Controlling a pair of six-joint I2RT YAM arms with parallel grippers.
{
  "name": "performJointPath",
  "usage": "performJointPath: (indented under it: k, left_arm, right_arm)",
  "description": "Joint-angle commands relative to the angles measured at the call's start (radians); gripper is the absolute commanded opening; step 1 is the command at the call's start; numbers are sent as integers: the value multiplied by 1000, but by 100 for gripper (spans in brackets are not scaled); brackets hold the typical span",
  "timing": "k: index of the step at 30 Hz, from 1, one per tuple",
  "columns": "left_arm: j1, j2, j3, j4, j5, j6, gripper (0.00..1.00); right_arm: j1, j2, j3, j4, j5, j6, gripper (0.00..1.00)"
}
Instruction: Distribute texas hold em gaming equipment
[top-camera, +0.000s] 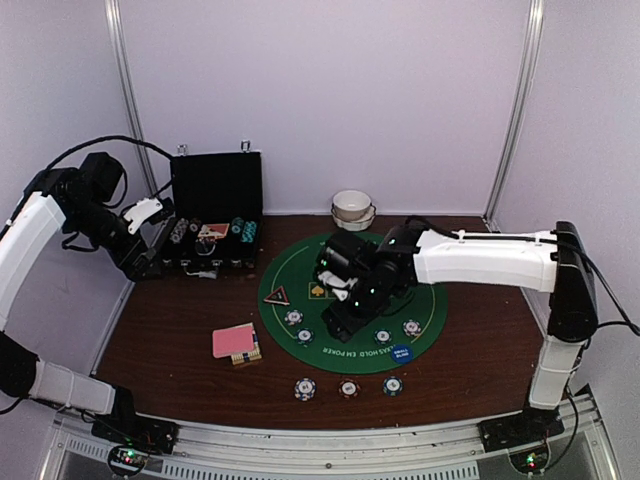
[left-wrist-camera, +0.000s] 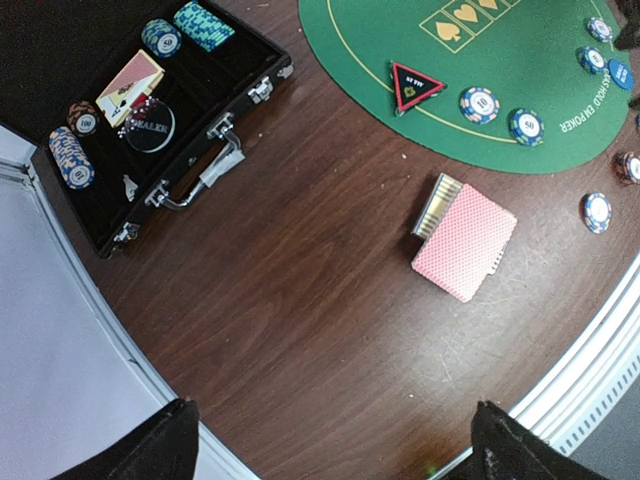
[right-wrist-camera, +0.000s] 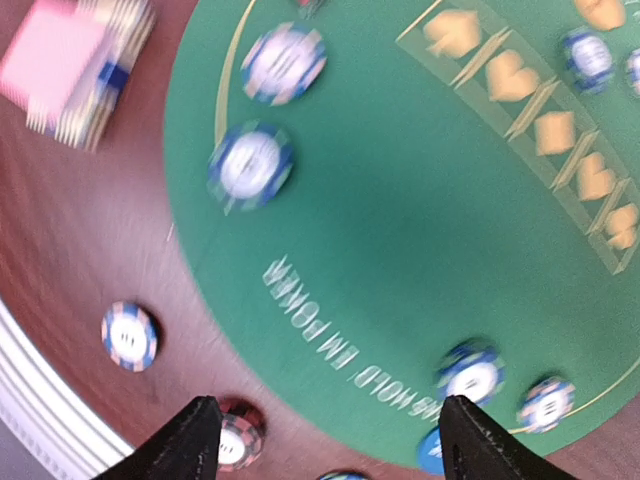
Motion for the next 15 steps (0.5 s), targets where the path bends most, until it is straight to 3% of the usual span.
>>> performJointPath:
  k: [1,15]
  left_arm:
    - [7,-22,2,14,5,11,98]
    - [6,-26,0,4,9,9,98]
  right_arm:
    - [108,-39,-88,-11,-25,59,80]
    - [218,69,-190,29,-113,83,80]
